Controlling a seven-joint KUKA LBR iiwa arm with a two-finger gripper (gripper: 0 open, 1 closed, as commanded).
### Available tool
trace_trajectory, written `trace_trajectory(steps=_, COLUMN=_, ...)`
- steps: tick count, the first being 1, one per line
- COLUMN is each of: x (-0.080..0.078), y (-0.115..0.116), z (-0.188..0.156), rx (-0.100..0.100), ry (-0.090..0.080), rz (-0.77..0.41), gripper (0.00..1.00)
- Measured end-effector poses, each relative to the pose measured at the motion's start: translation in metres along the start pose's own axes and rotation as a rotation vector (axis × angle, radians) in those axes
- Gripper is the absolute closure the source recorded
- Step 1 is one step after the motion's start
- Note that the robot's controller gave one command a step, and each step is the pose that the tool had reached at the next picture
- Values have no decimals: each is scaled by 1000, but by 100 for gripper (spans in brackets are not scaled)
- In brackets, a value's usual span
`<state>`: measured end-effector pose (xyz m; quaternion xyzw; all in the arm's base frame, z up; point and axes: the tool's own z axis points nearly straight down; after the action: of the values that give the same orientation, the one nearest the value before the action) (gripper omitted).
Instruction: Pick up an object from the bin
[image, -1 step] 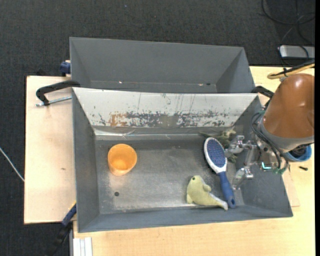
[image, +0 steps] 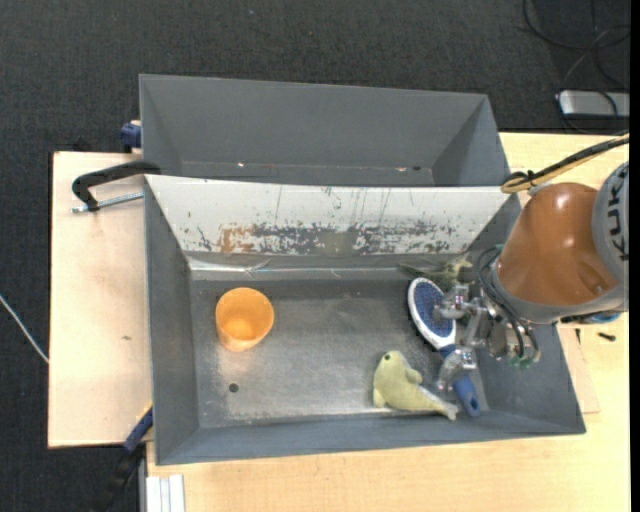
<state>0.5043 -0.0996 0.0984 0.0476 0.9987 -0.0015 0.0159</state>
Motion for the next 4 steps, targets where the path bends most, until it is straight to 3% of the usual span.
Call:
trace_trajectory(steps=1, x=4, y=-42, z=-11, rx=-1, ry=19, rz=125, gripper=0)
trace_trajectory(steps=2, x=7, y=-57, z=-20, rx=2, ry=25, rz=126, gripper=0)
trace_trajectory(steps=3, x=-26, y=-47, z=25, rx=3, ry=36, rz=316, gripper=0)
trace_trajectory(steps=4, x=-63, y=-33, z=31, rx=25, ry=74, rz=694, gripper=0)
